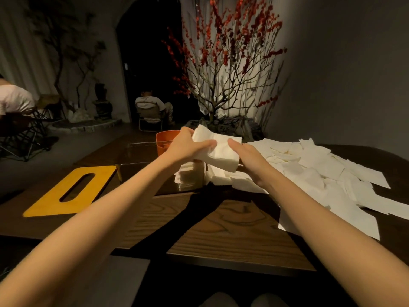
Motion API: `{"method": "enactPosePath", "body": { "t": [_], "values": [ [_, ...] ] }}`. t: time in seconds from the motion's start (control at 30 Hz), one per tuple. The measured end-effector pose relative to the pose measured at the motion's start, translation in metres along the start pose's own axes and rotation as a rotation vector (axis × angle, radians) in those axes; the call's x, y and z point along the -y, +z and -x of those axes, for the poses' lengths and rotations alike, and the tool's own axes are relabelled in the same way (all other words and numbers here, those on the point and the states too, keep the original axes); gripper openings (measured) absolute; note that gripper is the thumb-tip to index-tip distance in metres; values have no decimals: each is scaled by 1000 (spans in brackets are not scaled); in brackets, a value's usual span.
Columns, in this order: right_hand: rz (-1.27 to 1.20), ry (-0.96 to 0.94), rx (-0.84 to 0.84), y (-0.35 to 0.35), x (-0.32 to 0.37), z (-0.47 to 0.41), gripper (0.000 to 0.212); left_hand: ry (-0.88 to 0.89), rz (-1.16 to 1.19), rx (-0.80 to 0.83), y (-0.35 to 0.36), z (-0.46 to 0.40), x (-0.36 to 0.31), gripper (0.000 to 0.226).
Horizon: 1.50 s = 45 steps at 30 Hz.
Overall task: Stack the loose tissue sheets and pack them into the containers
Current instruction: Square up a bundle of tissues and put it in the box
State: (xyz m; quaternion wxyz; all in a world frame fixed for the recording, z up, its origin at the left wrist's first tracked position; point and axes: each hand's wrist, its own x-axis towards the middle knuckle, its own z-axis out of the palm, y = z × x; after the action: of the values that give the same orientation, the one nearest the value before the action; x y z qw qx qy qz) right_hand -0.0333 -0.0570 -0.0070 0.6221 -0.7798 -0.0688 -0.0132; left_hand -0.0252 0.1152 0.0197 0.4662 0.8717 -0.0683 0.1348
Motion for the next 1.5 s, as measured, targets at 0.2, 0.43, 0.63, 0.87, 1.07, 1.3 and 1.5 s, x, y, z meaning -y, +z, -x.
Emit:
{"method": "enactPosePath", "body": {
  "t": [0.2, 0.43, 0.63, 0.87, 1.07, 1.3, 1.5],
  "values": [
    [39, 15, 33, 25, 14, -15, 36, -283, 196, 104, -31, -24, 13, 62],
    [267, -77, 112, 51, 34, -31, 32, -489, 452, 157, -47, -37, 28, 37],
    [231, -139, 61, 63, 33, -48, 24, -576, 326, 167, -68, -39, 42, 55],
    [277, -134, 31, 71, 20, -67, 26, -668, -53, 182, -84, -50, 68, 68],
    [329, -105, -78, 74, 13, -79, 27, -674, -200, 321, -73, -54, 61, 24],
    [325, -59, -138, 70, 10, -83, 36, -657, -349, 322, -64, -57, 55, 17],
    [345, -86, -144, 67, 6, -86, 35, -616, -373, 323, -66, -60, 55, 25]
  ]
}}
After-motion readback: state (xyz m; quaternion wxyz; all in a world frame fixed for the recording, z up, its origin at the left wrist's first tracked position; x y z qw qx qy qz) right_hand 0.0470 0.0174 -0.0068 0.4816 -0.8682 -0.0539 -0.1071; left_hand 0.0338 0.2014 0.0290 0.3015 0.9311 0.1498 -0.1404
